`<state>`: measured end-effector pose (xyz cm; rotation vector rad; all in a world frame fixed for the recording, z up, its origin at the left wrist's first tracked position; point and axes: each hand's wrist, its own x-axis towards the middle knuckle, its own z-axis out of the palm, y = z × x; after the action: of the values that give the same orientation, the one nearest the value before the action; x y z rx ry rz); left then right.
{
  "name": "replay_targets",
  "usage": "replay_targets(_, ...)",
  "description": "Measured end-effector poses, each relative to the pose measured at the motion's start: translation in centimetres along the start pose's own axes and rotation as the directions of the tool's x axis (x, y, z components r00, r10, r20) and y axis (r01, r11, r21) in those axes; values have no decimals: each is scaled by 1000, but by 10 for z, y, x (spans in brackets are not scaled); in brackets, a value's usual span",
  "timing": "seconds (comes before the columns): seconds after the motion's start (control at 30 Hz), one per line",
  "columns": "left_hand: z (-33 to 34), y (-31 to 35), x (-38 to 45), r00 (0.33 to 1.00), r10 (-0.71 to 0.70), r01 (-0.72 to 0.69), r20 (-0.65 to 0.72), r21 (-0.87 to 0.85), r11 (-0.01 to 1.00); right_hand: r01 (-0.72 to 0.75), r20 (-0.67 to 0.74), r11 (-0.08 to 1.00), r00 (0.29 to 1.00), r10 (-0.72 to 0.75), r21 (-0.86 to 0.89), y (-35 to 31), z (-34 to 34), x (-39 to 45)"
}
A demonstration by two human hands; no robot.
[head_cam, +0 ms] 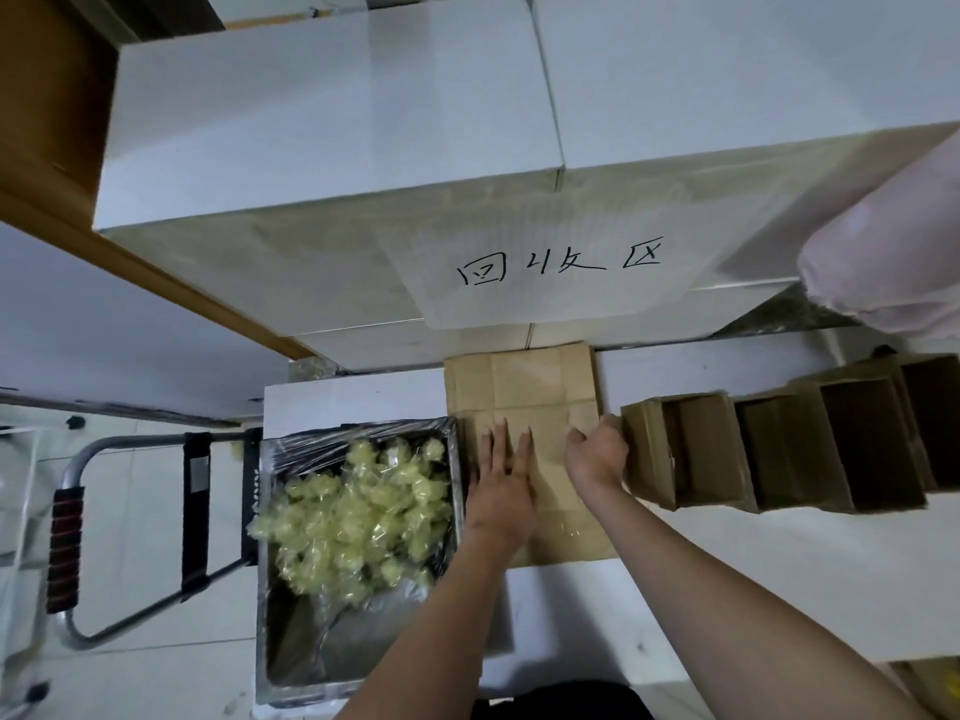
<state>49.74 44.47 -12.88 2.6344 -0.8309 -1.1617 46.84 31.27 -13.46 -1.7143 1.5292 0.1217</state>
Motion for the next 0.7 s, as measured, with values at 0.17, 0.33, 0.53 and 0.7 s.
replay_targets(0.17, 8, 7, 1, 998, -52, 54, -47, 27, 998, 101, -36, 995, 994, -101, -11, 1, 2, 3)
replay_targets(0.33, 13, 12, 3, 993, -94, 97, -68, 40, 994, 246, -47, 969, 968, -246, 2, 5, 2, 1)
replay_targets(0.53, 18, 13, 0, 989, -105, 107, -101, 19, 994, 285, -5, 958, 958, -285, -40, 14, 1, 1)
replay_targets(0.7, 20, 10, 1, 981, -94, 97, -168, 14, 995, 403, -15, 838, 899, -439, -367, 14, 6, -5)
